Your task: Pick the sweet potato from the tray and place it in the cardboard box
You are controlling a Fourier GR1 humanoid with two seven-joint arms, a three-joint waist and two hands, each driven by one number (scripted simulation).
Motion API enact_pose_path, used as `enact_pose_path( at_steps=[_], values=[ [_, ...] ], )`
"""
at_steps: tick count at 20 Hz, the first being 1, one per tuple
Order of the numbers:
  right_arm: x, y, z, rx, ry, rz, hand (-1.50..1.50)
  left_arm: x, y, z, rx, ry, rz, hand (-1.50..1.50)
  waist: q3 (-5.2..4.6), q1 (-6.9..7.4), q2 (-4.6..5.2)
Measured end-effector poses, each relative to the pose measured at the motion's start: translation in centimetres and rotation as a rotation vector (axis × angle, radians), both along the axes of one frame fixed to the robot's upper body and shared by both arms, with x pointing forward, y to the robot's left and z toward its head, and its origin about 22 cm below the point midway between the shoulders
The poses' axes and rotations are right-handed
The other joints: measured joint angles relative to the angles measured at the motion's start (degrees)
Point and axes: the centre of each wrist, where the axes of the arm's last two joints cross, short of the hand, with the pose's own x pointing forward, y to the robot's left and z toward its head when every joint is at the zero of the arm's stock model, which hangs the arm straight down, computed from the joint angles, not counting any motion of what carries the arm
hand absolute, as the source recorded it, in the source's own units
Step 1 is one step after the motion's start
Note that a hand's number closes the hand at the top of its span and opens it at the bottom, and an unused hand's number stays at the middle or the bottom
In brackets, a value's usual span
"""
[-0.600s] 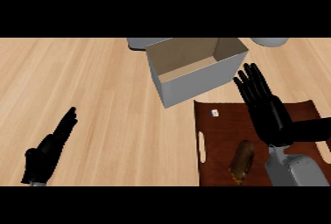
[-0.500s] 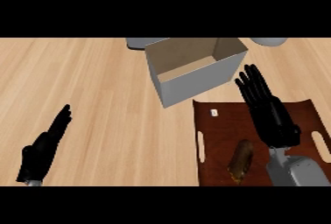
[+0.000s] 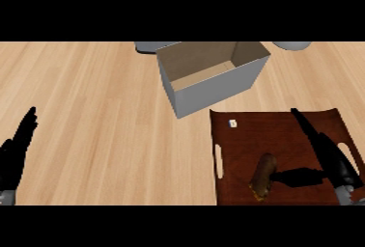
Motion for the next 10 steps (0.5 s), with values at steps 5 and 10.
enact_pose_path(
  at_steps=[5,10],
  values=[
    [-5.4,0.1,0.6,-0.031,-0.049,-0.014,-1.5,1.2,0.6,-0.1,0.027,0.013,0.046,0.0,0.6,-0.86,0.0],
    [-6.5,-0.8,4.0,-0.203,-0.04,0.061,-1.5,1.8,0.5,0.0,0.038,0.011,0.048,0.0,0.77,-0.34,0.12]
  ],
)
